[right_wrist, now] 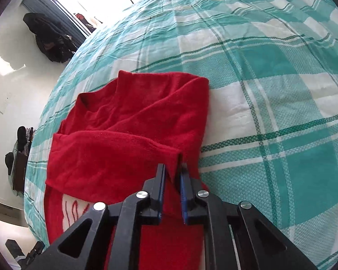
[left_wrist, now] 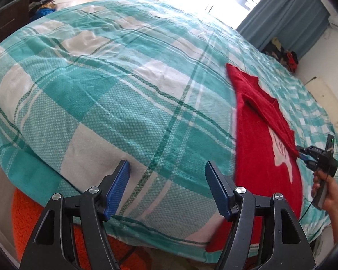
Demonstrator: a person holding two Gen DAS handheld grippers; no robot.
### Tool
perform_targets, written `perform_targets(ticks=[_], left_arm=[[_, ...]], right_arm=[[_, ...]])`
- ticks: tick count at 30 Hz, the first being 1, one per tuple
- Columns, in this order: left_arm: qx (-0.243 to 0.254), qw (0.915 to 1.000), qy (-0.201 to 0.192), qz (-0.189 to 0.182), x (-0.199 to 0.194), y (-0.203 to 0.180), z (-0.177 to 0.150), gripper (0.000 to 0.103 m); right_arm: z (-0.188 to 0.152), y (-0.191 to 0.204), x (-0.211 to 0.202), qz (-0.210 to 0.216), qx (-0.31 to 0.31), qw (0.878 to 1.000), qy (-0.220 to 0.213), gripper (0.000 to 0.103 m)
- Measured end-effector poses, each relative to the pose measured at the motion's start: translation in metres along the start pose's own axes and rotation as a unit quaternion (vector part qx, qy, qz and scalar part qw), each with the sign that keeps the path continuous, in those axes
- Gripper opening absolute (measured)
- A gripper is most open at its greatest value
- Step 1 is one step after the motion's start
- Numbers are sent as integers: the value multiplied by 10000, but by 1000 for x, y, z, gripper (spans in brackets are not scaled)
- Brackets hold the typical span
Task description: Fold small clothes
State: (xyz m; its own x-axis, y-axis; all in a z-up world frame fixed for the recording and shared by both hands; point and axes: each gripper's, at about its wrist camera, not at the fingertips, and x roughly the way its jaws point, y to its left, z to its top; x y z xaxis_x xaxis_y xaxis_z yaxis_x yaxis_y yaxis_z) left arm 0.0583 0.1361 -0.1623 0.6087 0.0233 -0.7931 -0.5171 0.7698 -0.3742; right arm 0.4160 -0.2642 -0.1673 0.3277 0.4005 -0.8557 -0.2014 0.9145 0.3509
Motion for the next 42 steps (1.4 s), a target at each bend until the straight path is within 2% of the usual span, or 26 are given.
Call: perform_targets(ticks=[1,2,3,6,9,11,13,15,16,17,18,19,21,24,25,26,27,28,31,35,39,42], left_arm=[[133,9999,-10,-28,1,-9,2,71],[303,9995,-25,-44,3,-20,6,71],[510,9987,-42,-75,5,-33,10,71],[1421,9898,56,-91,25,-82,30,79],[2527,9673,12,232,63,-132,48,80],[2939,9539,67,599,95,-155,61,80],[3047,9480,133,913,127,-173,74,80],[2944,9493,19,1100,147,-178,87,67],[2766,9543,-72,1126,151,-174,93,32],[2443,9638,-46,1066,154,-166,99,10],[2026,9746,-18,959,154,-154,103,9],[1715,9811,-90,888,150,-144,103,9],[1565,9840,-126,839,146,-136,98,9],[1706,9818,-6,828,143,-134,91,16],[1695,9822,34,808,140,-133,92,25],[1637,9831,47,821,136,-130,92,40],[1564,9841,39,843,130,-125,92,48],[1504,9848,21,869,123,-119,90,62],[1386,9873,39,775,101,-102,81,64],[1291,9911,-50,313,60,-95,54,66],[1685,9852,-305,-121,27,-118,16,78],[2109,9769,-242,-256,30,-138,-10,84]], right_arm=[[-3,0,-2,50,-17,10000,-53,57],[-6,-2,-9,111,-13,9998,-181,67],[-11,-2,-18,106,-17,9992,-389,71],[-26,-6,-50,99,-270,9962,-825,71],[-49,-8,-76,-44,-639,9918,-1104,72],[-69,-15,-90,-113,-721,9898,-1221,72],[-92,-24,-103,-96,-634,9898,-1275,72],[-115,-34,-113,8,-486,9907,-1269,72],[-127,-38,-117,24,-435,9910,-1265,72],[-138,-41,-120,16,-415,9913,-1250,72],[-148,-44,-123,-10,-415,9915,-1237,72],[-158,-46,-126,-49,-428,9915,-1230,72],[-174,-52,-127,-174,-451,9917,-1191,72],[-184,-59,-120,-257,-497,9930,-1038,72],[-185,-61,-116,-252,-497,9937,-976,72],[-185,-62,-112,-241,-494,9941,-933,72],[-183,-62,-110,-243,-494,9942,-919,72],[-182,-62,-109,-259,-496,9940,-942,72],[-177,-56,-112,-323,-495,9920,-1114,72],[-173,-38,-114,-396,-784,9891,-1183,72],[-178,2,-116,-162,-1449,9808,-1294,72],[-189,32,-106,50,-1967,9722,-1270,72]])
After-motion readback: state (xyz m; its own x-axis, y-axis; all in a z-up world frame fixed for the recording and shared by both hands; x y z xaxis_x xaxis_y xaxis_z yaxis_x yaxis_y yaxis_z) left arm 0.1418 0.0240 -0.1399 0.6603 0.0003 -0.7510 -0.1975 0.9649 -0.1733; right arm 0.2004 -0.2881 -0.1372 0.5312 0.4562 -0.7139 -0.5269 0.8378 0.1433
